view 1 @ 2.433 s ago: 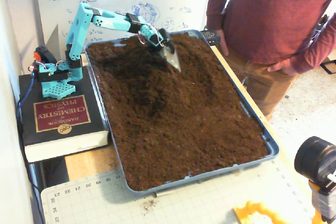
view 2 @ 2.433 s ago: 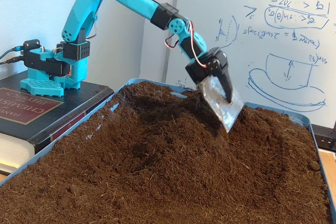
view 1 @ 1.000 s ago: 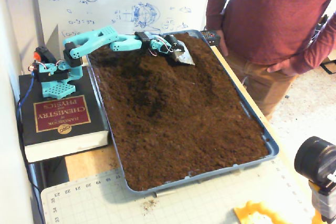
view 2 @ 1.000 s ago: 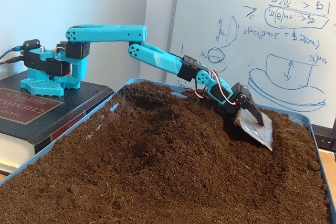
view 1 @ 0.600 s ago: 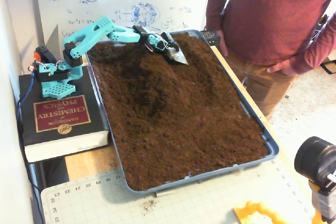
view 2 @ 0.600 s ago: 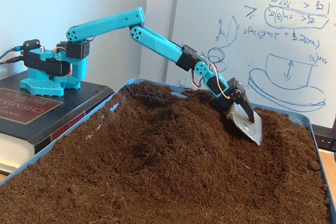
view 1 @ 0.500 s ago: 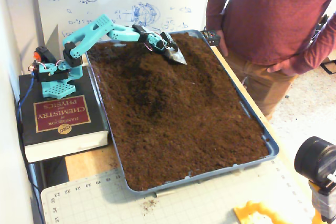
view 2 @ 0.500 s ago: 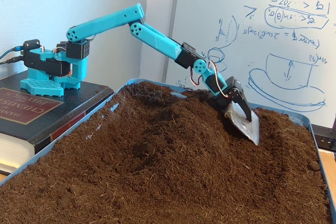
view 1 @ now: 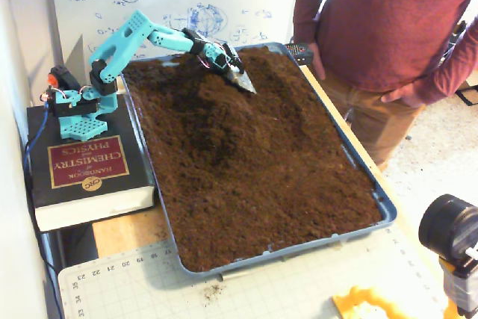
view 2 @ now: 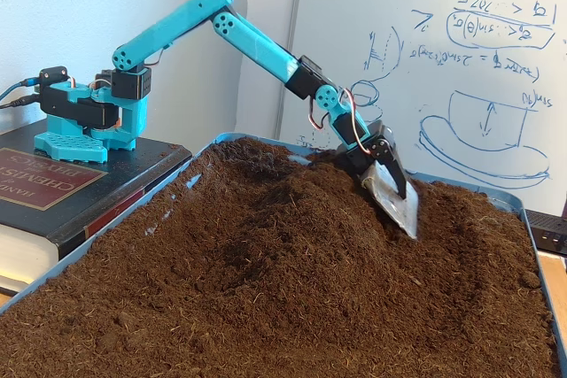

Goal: Build a berm.

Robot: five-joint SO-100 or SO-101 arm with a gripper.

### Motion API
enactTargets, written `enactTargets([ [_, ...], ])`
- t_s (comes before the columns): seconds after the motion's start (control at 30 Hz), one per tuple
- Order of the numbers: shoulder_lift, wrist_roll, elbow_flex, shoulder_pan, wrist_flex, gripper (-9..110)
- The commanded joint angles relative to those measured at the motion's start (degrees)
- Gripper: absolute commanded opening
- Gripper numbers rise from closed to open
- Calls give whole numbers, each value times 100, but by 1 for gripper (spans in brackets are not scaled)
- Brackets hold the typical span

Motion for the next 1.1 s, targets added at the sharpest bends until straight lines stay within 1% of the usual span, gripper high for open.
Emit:
enactTargets([
  [0.0,501,0,633,-360,44,0],
  [0.33,1345,9,1661,-396,44,0],
  [0.57,1740,9,2048,-396,44,0],
  [0.9,2215,141,2057,-229,44,0],
  [1.07,3103,448,2013,88,9,1],
])
